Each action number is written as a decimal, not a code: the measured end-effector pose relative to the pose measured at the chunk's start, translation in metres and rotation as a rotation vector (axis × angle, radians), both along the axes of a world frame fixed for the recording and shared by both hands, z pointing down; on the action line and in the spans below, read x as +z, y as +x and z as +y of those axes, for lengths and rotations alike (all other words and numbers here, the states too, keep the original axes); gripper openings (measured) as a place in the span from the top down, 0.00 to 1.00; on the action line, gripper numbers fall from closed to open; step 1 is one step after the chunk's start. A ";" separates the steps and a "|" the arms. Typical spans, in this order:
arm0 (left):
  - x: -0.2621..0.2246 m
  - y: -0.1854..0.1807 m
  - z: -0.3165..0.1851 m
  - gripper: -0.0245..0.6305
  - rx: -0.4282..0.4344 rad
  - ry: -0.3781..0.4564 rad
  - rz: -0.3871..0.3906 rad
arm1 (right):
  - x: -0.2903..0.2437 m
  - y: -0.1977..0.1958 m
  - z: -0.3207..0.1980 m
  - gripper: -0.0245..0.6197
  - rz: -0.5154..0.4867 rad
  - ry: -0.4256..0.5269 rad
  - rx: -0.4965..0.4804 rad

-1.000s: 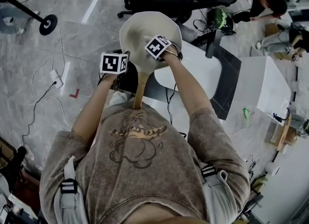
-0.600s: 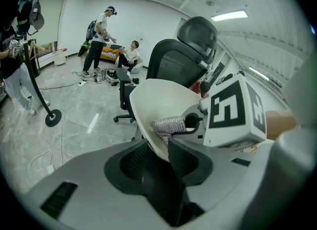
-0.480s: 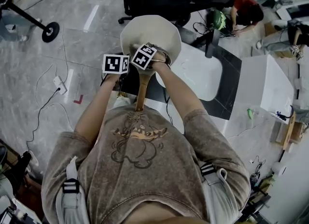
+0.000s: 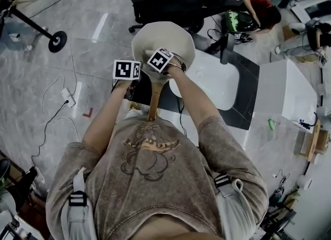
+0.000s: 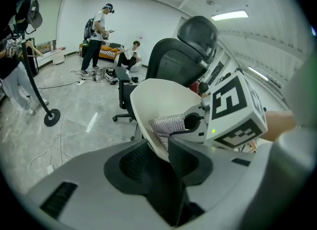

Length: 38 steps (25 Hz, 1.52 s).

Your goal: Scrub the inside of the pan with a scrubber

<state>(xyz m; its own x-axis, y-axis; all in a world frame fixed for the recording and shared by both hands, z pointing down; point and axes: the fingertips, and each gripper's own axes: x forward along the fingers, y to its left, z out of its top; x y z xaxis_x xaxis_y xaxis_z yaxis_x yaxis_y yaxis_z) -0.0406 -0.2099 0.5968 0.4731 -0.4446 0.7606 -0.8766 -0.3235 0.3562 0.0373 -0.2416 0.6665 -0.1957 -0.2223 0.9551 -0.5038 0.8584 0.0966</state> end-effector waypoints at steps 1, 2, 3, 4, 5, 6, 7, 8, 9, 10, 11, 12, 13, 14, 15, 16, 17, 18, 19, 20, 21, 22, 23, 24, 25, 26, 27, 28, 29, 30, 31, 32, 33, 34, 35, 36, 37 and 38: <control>0.000 0.000 0.000 0.75 0.001 0.001 -0.001 | -0.001 -0.002 -0.001 0.86 -0.023 -0.001 0.008; -0.001 -0.001 -0.001 0.75 0.001 0.001 -0.003 | -0.003 -0.004 -0.003 0.86 -0.043 -0.002 0.021; -0.001 -0.001 -0.001 0.75 0.003 0.001 -0.007 | -0.007 -0.001 -0.004 0.86 -0.051 -0.003 0.045; -0.002 -0.001 -0.001 0.75 0.005 0.002 -0.010 | -0.011 0.002 -0.005 0.86 -0.063 -0.007 0.076; -0.002 -0.001 -0.001 0.75 0.008 0.003 -0.011 | -0.016 0.003 -0.005 0.86 -0.093 -0.014 0.104; -0.004 -0.002 0.000 0.75 0.011 0.008 -0.009 | -0.022 0.002 -0.005 0.86 -0.133 -0.022 0.130; -0.007 -0.002 0.000 0.75 0.011 0.016 -0.006 | -0.028 0.003 -0.006 0.85 -0.175 -0.028 0.155; -0.010 -0.003 0.000 0.75 0.008 0.025 -0.002 | -0.035 0.003 -0.006 0.85 -0.213 -0.034 0.175; -0.014 -0.005 -0.001 0.75 0.004 0.036 0.002 | -0.043 0.004 -0.005 0.85 -0.245 -0.038 0.190; -0.018 -0.006 -0.001 0.75 0.000 0.047 0.006 | -0.049 0.005 -0.003 0.85 -0.268 -0.041 0.198; -0.024 -0.007 -0.001 0.75 -0.001 0.061 0.010 | -0.055 0.007 0.000 0.85 -0.282 -0.039 0.200; -0.029 -0.007 -0.001 0.75 0.003 0.075 0.015 | -0.060 0.009 0.004 0.85 -0.290 -0.033 0.198; -0.036 -0.007 -0.001 0.76 0.011 0.088 0.020 | -0.066 0.010 0.009 0.85 -0.300 -0.022 0.197; -0.043 -0.007 0.000 0.78 0.022 0.101 0.025 | -0.072 0.012 0.013 0.85 -0.314 -0.008 0.200; -0.049 -0.007 0.000 0.82 0.036 0.114 0.030 | -0.079 0.012 0.017 0.85 -0.335 0.010 0.207; -0.056 -0.006 0.001 0.89 0.050 0.128 0.033 | -0.088 0.013 0.021 0.85 -0.361 0.030 0.216; -0.063 -0.006 0.002 0.90 0.063 0.144 0.035 | -0.097 0.013 0.025 0.85 -0.390 0.053 0.226; -0.069 -0.005 0.003 0.93 0.076 0.162 0.035 | -0.107 0.013 0.029 0.85 -0.421 0.077 0.235; -0.076 -0.003 0.004 0.93 0.088 0.182 0.034 | -0.116 0.013 0.033 0.85 -0.452 0.103 0.246; -0.082 -0.002 0.005 0.93 0.101 0.205 0.033 | -0.125 0.015 0.036 0.85 -0.480 0.131 0.261; -0.089 0.000 0.007 0.93 0.111 0.230 0.033 | -0.135 0.017 0.038 0.85 -0.506 0.164 0.283; -0.096 0.001 0.008 0.93 0.117 0.257 0.036 | -0.145 0.021 0.041 0.85 -0.533 0.202 0.308; -0.104 0.002 0.010 0.93 0.122 0.286 0.040 | -0.156 0.024 0.042 0.85 -0.561 0.243 0.335; -0.112 0.002 0.011 0.93 0.124 0.317 0.045 | -0.168 0.027 0.045 0.85 -0.589 0.285 0.359; -0.120 0.003 0.012 0.93 0.125 0.349 0.050 | -0.180 0.030 0.047 0.85 -0.612 0.330 0.377; -0.128 0.003 0.013 0.93 0.126 0.383 0.054 | -0.192 0.032 0.050 0.85 -0.631 0.374 0.391; -0.136 0.004 0.014 0.93 0.126 0.416 0.057 | -0.203 0.035 0.054 0.85 -0.647 0.416 0.401; -0.142 0.004 0.015 0.93 0.127 0.449 0.061 | -0.214 0.037 0.057 0.85 -0.665 0.455 0.412; -0.148 0.006 0.015 0.93 0.128 0.482 0.065 | -0.224 0.040 0.060 0.85 -0.685 0.494 0.425; -0.154 0.007 0.016 0.93 0.128 0.516 0.072 | -0.233 0.042 0.064 0.85 -0.709 0.531 0.438; -0.159 0.008 0.016 0.93 0.129 0.554 0.081 | -0.241 0.045 0.067 0.85 -0.734 0.570 0.450; -0.164 0.009 0.017 0.93 0.130 0.593 0.090 | -0.249 0.047 0.070 0.85 -0.757 0.610 0.461; -0.168 0.009 0.018 0.93 0.130 0.631 0.096 | -0.256 0.050 0.073 0.85 -0.776 0.649 0.470; -0.172 0.010 0.019 0.93 0.127 0.667 0.101 | -0.261 0.053 0.076 0.84 -0.788 0.686 0.478; -0.174 0.009 0.020 0.93 0.121 0.698 0.105 | -0.265 0.057 0.078 0.84 -0.796 0.718 0.489; -0.177 0.008 0.020 0.94 0.113 0.722 0.108 | -0.267 0.061 0.080 0.84 -0.804 0.742 0.503; -0.179 0.007 0.020 0.93 0.104 0.741 0.112 | -0.268 0.065 0.082 0.84 -0.815 0.757 0.523; -0.180 0.005 0.021 0.93 0.096 0.756 0.116 | -0.267 0.069 0.083 0.84 -0.827 0.764 0.545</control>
<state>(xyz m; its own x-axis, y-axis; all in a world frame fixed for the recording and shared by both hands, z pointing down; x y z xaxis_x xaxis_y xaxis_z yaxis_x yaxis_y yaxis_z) -0.0355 -0.1893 0.4167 0.5938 -0.7769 0.2096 -0.8032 -0.5881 0.0955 0.1058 -0.1591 0.3990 -0.3836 -0.9056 0.1810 -0.9228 0.3835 -0.0370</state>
